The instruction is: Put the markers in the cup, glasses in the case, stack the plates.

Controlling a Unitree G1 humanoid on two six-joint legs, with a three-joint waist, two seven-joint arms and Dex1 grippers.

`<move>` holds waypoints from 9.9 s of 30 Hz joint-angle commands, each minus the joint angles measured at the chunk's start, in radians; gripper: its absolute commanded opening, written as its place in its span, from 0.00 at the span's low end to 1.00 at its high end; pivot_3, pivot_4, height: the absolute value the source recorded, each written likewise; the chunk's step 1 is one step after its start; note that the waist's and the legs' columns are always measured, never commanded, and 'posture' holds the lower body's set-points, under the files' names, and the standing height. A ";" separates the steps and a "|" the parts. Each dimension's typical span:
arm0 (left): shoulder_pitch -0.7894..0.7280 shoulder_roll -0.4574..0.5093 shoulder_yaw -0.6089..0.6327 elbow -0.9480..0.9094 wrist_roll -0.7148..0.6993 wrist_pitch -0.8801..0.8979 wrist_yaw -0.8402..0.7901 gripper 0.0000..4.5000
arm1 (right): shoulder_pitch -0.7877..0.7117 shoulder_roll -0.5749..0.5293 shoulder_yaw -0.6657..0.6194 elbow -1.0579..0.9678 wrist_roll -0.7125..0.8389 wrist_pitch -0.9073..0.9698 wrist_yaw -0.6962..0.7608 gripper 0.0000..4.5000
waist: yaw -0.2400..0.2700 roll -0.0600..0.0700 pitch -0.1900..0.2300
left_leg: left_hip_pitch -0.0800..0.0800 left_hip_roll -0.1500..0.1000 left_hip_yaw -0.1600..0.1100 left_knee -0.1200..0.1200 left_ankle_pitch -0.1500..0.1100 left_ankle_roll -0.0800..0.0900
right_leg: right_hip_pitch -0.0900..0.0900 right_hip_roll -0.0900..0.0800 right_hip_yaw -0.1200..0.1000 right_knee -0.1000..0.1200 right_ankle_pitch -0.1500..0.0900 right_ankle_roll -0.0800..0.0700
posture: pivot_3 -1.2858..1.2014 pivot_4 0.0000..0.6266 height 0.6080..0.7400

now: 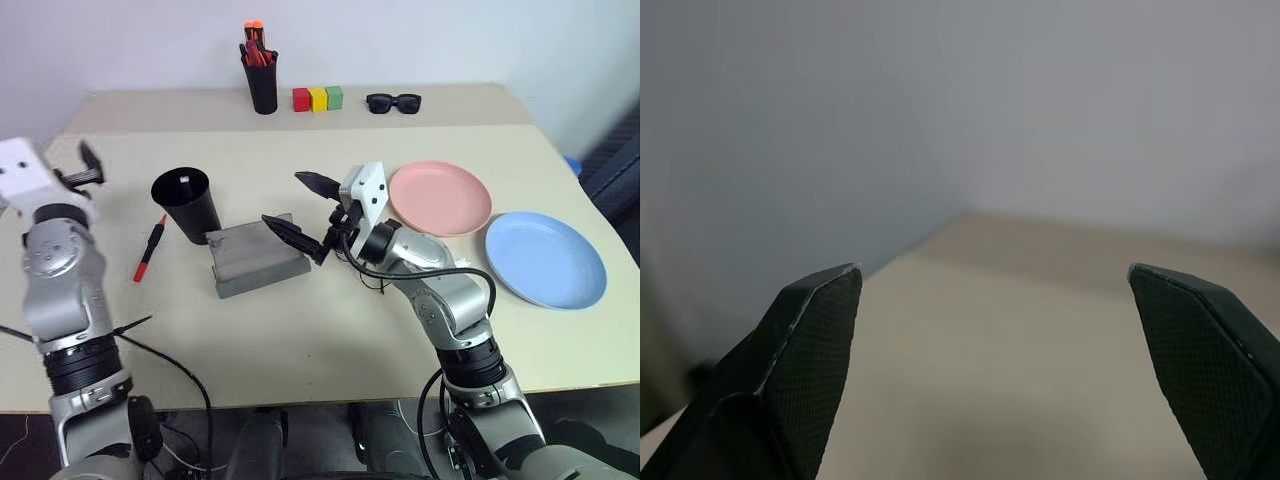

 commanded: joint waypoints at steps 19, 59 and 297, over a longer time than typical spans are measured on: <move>-0.145 0.134 -0.280 0.343 0.028 0.388 -0.275 0.88 | 0.062 -0.167 0.001 -0.182 0.056 0.093 0.104 1.00 | 0.001 0.000 0.000 | 0.000 0.000 0.000 0.000 0.000 0.000 | -0.001 0.000 -0.001 0.000 0.000 0.000 | 0.52 0.24 1.00; -0.104 -0.103 -0.290 0.078 0.114 -0.454 -0.186 0.01 | -0.040 -0.139 -0.094 -0.030 0.026 -0.015 0.047 1.00 | 0.004 -0.002 0.001 | -0.001 0.000 0.000 0.000 0.001 -0.001 | 0.000 0.000 -0.001 -0.001 0.000 0.000 | 0.52 0.24 1.00; 0.198 0.201 -0.419 -0.360 -0.362 0.070 -1.008 0.01 | -0.135 -0.498 -0.007 0.455 -0.333 0.143 0.000 0.77 | 0.000 0.000 0.002 | -0.001 0.001 0.002 0.001 0.000 0.001 | 0.000 0.000 0.000 -0.001 -0.001 -0.003 | 0.52 0.24 1.00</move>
